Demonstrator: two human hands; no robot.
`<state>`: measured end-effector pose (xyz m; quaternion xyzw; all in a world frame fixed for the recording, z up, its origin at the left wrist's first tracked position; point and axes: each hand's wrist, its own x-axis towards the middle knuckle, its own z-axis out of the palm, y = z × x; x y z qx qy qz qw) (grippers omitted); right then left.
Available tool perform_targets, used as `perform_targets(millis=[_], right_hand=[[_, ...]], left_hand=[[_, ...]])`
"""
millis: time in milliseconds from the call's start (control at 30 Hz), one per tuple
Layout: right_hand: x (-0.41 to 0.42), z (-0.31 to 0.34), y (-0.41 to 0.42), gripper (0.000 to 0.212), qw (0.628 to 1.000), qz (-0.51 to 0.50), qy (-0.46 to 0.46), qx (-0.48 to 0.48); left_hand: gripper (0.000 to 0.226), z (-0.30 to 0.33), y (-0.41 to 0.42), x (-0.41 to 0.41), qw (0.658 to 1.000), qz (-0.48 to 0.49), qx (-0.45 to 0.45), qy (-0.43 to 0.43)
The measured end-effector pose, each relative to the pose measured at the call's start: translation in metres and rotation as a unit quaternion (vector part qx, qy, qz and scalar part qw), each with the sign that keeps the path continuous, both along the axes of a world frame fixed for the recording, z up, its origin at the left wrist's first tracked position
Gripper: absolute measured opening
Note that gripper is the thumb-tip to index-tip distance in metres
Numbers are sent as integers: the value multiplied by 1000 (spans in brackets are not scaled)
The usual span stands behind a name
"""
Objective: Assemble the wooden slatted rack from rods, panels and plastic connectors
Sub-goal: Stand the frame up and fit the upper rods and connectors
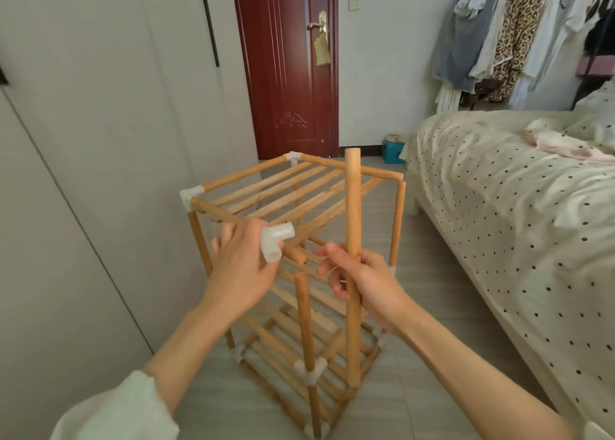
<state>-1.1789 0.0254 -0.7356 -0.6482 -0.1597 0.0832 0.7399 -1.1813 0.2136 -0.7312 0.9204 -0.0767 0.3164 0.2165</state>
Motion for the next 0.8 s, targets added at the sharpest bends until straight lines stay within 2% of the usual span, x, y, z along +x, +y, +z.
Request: perform_targets(millis=[67,200,300,500,633,800], right_hand=[[1,11,4,53,1000,-9,-17,8],[3,17,7,40,999,-23,-35,17],[7,14,3,41,1000,-12,-16,24],[8,19,-12,44,999,45,-10,11],[7,23,-19,42,997,58,-20,-41],[6,19,-21,58,995,80,20,-52]], left_hand=[[22,5,-10,-8,997,-4,72,-31],[46,17,-21,-15,991,-51,117,-32],[62,21,-30,-17,990,-89,108,-21],[71,15,-37,-10,989,-119,87,12],[74,11,-39,-6,985,-132,100,40],[81,11,-43,-3,983,-160,56,73]])
